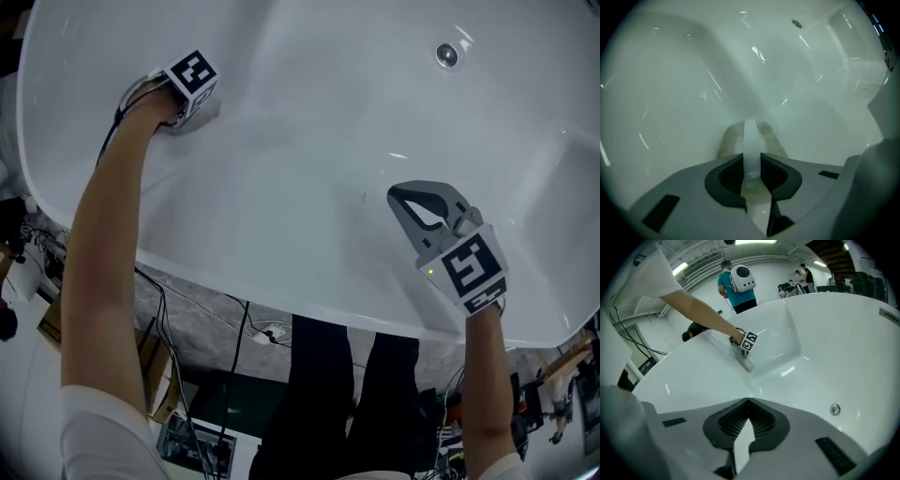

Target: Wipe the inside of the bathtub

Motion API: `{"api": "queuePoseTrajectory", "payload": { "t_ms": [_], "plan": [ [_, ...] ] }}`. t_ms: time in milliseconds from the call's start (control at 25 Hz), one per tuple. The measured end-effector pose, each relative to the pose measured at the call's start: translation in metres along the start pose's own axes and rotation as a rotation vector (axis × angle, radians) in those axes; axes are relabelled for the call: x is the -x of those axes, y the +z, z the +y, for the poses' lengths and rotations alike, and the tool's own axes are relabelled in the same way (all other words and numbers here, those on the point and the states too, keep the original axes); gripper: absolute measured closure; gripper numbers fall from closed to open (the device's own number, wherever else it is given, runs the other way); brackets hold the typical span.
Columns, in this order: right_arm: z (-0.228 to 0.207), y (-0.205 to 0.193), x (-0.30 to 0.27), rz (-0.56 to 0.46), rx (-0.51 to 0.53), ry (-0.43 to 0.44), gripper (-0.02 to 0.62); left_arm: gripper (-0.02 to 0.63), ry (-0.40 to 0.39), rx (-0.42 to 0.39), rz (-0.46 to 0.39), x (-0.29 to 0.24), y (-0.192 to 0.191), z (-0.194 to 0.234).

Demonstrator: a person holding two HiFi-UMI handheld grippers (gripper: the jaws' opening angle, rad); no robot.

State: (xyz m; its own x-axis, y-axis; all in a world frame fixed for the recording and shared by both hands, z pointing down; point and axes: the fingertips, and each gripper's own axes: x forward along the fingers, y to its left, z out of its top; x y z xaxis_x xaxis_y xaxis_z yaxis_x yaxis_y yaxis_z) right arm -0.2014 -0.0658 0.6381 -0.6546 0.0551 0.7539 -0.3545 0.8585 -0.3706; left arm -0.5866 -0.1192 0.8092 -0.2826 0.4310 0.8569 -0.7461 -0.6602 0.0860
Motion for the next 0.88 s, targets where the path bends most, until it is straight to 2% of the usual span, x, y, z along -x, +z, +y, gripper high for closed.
{"api": "queuePoseTrajectory", "payload": {
  "t_ms": [200,320,680,880],
  "plan": [
    [-0.014,0.000,-0.027,0.039,0.013,-0.003,0.575,0.517,0.030,-0.053,-0.002,-0.007,0.016,-0.005],
    [-0.014,0.009,-0.052,0.058,0.027,0.028,0.575,0.517,0.046,-0.092,0.013,-0.008,0.020,-0.014],
    [0.005,0.075,-0.126,-0.003,0.054,0.115,0.575,0.517,0.049,-0.139,-0.029,-0.007,0.030,-0.025],
    [0.010,0.087,-0.142,0.017,0.098,0.126,0.575,0.517,0.029,-0.145,-0.053,-0.006,0.039,-0.037]
  ]
}}
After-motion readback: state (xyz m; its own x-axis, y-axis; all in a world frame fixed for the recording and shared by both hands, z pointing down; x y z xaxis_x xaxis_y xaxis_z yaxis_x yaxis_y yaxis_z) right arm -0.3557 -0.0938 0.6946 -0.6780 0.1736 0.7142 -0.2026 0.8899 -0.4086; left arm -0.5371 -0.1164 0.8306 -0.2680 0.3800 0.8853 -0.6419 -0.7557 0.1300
